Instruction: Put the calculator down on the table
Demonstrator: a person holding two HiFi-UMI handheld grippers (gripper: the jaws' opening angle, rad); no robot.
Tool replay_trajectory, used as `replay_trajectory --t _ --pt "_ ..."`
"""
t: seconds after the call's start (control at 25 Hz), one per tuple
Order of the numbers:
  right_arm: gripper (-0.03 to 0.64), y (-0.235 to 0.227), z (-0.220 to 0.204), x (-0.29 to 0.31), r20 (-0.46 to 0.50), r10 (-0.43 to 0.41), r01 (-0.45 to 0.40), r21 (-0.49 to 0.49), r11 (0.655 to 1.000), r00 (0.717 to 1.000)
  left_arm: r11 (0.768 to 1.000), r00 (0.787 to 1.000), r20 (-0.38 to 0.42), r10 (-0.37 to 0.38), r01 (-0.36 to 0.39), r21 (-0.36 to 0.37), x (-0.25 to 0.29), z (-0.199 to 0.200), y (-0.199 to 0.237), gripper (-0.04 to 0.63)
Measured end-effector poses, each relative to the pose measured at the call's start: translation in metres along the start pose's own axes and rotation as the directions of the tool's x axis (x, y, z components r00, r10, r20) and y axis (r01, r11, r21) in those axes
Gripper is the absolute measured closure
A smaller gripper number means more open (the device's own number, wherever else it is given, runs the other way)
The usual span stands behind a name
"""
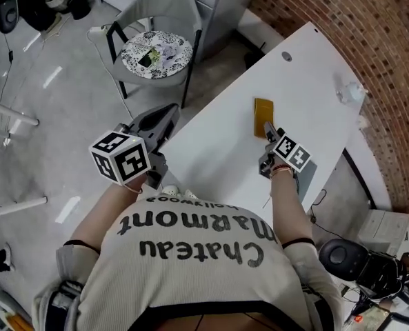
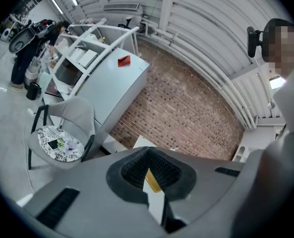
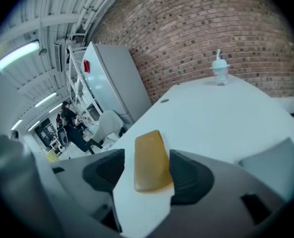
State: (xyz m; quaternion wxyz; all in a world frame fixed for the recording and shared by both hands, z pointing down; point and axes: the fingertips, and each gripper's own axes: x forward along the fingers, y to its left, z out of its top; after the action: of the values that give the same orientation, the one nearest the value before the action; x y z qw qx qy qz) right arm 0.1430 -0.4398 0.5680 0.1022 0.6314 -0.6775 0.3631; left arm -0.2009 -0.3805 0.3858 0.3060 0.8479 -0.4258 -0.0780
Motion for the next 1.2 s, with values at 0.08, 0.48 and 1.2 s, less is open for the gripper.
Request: replay_trajectory --t 0.08,0.48,1.2 --pt "0.331 0.014 0.011 -0.017 0.064 0.024 -0.025 0.011 1.0 0.998 1.0 1.0 0.009 -0.018 0.018 0.009 0.001 0.007 -0.003 0.594" --pt "0.469 0.103 0.037 -0.119 0.37 0.107 -0.143 0.072 0.987 0.923 0.995 0.998 0.039 -0.048 0.045 0.086 -0.005 0.018 -0.011 0.594" --pt "0.614 0.161 0.1 -0.237 0.563 0.328 -0.228 -0.242 0.943 0.758 0.959 0.983 0.079 -0.165 0.142 0.244 -0.005 0.013 -0.098 0.594"
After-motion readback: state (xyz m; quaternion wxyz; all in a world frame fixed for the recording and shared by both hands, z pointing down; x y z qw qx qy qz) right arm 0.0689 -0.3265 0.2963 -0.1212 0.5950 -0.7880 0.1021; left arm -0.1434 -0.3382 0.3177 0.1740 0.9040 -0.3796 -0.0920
